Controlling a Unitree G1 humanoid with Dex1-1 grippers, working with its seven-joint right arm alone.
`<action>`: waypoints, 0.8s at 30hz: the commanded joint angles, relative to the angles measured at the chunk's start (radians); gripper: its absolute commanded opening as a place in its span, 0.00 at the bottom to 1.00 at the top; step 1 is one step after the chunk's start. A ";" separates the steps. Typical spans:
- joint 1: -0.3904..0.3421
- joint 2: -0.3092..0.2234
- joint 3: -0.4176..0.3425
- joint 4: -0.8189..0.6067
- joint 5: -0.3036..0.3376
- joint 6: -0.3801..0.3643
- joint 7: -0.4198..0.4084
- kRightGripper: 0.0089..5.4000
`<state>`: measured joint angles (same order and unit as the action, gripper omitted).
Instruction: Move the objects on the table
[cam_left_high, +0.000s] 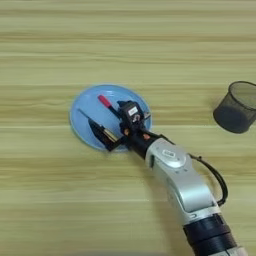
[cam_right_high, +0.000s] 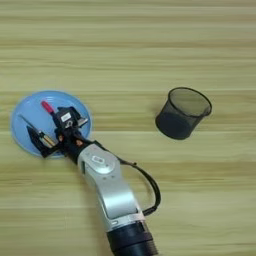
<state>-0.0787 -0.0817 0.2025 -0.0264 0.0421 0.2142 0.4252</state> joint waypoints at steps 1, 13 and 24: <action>-0.037 0.013 0.019 -0.029 0.005 -0.015 -0.003 1.00; -0.067 0.009 -0.002 0.040 0.008 -0.031 -0.019 1.00; -0.081 0.017 -0.007 0.103 0.009 -0.035 -0.009 1.00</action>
<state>-0.1100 -0.0713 0.2052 0.0839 0.0422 0.2041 0.4229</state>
